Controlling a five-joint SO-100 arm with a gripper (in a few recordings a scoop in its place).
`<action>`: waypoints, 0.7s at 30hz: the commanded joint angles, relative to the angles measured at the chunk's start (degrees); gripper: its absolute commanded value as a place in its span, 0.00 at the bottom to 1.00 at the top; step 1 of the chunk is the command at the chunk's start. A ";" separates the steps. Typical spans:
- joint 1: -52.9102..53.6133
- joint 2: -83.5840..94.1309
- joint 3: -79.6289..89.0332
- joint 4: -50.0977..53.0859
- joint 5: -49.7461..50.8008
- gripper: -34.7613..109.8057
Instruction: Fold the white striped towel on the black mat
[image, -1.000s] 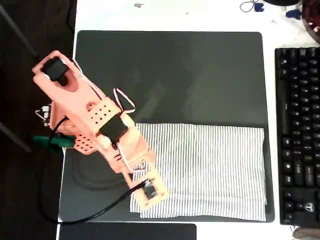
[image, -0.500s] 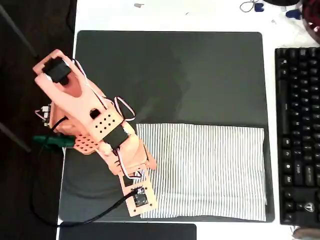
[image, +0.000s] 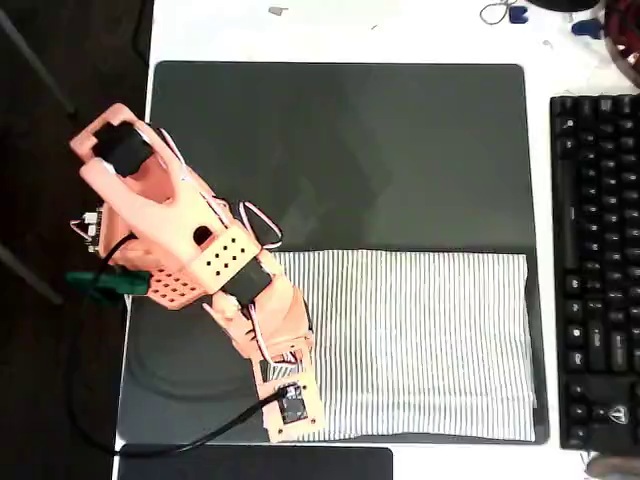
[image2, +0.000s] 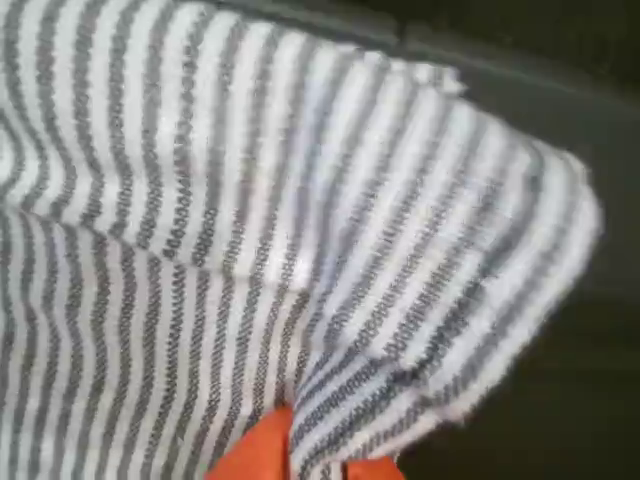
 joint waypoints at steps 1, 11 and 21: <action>-0.70 3.60 -6.06 9.58 0.44 0.24; -6.15 3.08 -36.04 36.39 3.16 0.24; -17.31 -23.99 -67.85 43.33 15.64 0.24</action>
